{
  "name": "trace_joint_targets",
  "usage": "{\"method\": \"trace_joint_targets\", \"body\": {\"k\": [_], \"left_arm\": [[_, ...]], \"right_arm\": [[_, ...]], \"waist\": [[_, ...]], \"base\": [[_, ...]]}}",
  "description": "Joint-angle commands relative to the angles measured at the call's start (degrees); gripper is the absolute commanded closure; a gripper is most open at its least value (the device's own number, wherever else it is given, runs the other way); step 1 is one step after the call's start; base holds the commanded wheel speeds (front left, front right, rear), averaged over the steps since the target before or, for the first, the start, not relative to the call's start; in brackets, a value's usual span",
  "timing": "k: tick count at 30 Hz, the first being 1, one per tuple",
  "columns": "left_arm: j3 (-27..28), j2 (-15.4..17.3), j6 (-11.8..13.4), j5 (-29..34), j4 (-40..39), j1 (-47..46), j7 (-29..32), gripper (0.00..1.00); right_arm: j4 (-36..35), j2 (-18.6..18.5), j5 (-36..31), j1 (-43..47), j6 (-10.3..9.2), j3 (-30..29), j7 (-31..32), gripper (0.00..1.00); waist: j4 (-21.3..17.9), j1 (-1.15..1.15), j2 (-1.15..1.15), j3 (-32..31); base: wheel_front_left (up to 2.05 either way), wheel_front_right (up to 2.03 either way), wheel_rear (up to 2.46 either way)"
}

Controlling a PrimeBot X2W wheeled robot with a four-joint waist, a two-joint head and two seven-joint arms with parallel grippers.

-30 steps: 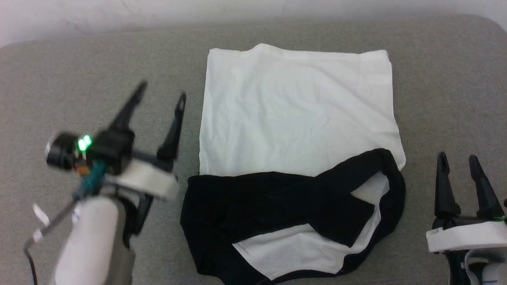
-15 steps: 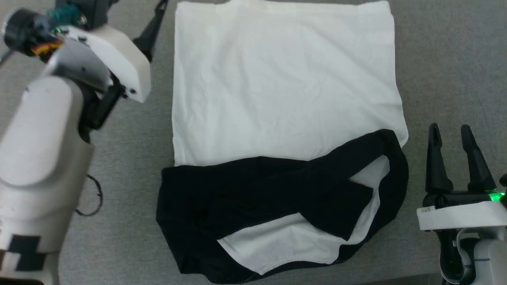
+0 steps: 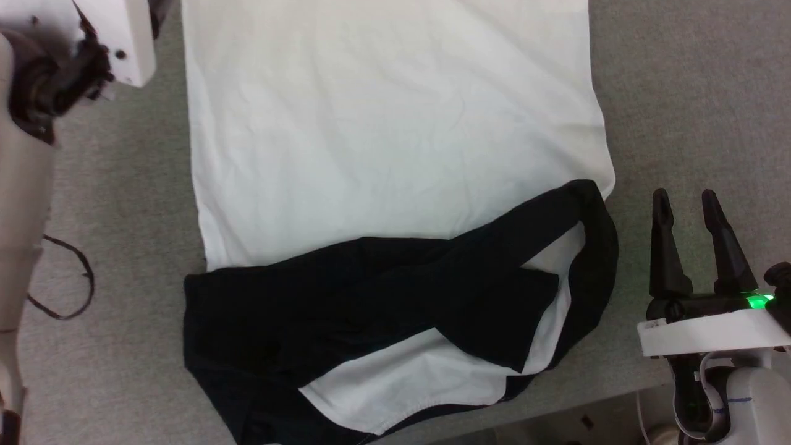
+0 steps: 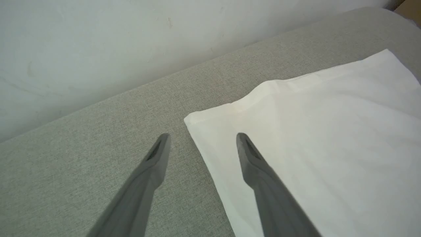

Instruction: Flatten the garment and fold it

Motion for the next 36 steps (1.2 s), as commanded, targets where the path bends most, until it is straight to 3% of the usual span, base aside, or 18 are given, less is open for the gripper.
{"method": "trace_joint_targets", "body": {"k": [1, 7, 17, 22, 23, 24, 25, 29, 36], "left_arm": [[-0.25, 0.61, -0.34, 0.2, 0.38, -1.07, 0.82, 0.0], [-0.57, 2.32, 1.11, 0.48, 1.62, -3.11, 5.88, 0.0], [1.63, 2.71, 3.72, -1.56, 2.29, -3.81, 6.88, 0.0], [1.26, 3.02, 3.82, -2.12, 2.36, -3.29, 8.53, 0.0], [1.12, 3.1, 3.8, -2.13, 2.32, -3.23, 8.8, 0.1], [0.86, 3.21, 3.66, -2.1, 2.24, -3.15, 9.1, 0.71], [0.62, 3.28, 3.26, -2.23, 1.95, -3.11, 9.14, 1.0], [0.7, 3.3, 2.28, -3.69, 1.25, -2.55, 8.96, 1.0], [0.21, 2.13, 1.14, -3.53, -0.21, -1.32, 2.24, 1.0]], "right_arm": [[0.1, -0.02, 0.18, -0.93, -0.04, 0.14, -0.49, 0.0], [0.32, -0.02, 0.66, -1.37, -0.04, 0.82, -0.55, 0.0], [0.65, -0.02, 1.41, -1.99, -0.04, 1.15, -0.57, 0.0], [0.86, -0.02, 1.44, -2.15, -0.04, 0.82, -0.57, 0.0], [0.93, -0.02, 1.44, -2.28, -0.04, 0.75, -0.57, 0.0], [1.01, -0.02, 1.41, -2.42, -0.04, 0.71, -0.57, 0.0], [1.1, -0.02, 1.39, -2.58, -0.04, 0.67, -0.57, 0.0], [1.3, -0.02, 1.1, -3.22, -0.04, 0.7, -0.57, 0.0], [-2.8, -0.02, -4.63, -6.35, -0.04, -3.37, 0.26, 0.0]], "waist": [[-2.01, -0.01, 0.0, 2.36], [-3.37, -0.01, 0.0, 4.6], [-5.37, -0.01, 0.0, 7.37], [-5.6, -0.01, 0.0, 8.03], [-5.62, -0.01, 0.0, 8.13], [-5.65, -0.01, 0.0, 8.22], [-5.66, -0.01, 0.0, 8.3], [-5.57, -0.01, 0.0, 8.19], [-3.53, -0.01, 0.0, 6.08]], "base": [[0.0, 0.0, 0.0], [0.0, 0.0, 0.0], [0.0, 0.0, 0.0], [0.0, 0.0, 0.0], [0.0, 0.0, 0.0], [0.0, 0.0, 0.0], [0.0, 0.0, 0.0], [0.0, 0.0, 0.0], [0.0, 0.0, 0.0]]}}
